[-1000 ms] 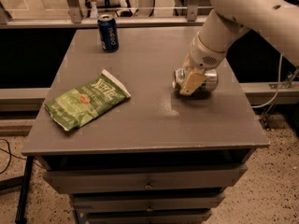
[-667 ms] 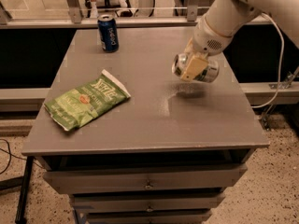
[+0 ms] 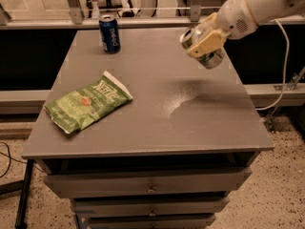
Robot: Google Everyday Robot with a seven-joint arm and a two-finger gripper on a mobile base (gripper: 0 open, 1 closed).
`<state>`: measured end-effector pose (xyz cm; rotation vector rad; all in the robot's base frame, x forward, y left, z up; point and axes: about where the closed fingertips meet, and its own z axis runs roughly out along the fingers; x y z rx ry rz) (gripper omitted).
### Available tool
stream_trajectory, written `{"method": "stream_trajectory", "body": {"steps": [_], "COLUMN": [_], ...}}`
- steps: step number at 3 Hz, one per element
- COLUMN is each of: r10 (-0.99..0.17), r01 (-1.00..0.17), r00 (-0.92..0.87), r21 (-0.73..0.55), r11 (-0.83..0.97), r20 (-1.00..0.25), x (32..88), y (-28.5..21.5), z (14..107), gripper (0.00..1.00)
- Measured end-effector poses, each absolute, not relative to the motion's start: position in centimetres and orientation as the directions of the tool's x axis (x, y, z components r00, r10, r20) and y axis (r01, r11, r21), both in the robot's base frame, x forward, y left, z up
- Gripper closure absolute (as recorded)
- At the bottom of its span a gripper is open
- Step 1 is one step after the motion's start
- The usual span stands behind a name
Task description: Place 7up can upright
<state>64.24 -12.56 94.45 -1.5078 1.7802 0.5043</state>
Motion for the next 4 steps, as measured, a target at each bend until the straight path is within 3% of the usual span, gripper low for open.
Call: {"method": "stream_trajectory", "body": {"steps": [1,2,4], "r10": [-0.451,-0.266,-0.013], "r01": [-0.954,-0.950,-0.940], "r00": [-0.058,-0.093,-0.150], "r21": [-0.083,0.006,0.138], "r11": [0.287,0.312,0.313], "r20": [-0.891,-0.959,-0.989], "x": [64.0,63.1,62.0], "y": [-13.9,-15.0,-16.2], "z": [95.4,95.0,92.1], "gripper": [1.00,1.00,1.00]}}
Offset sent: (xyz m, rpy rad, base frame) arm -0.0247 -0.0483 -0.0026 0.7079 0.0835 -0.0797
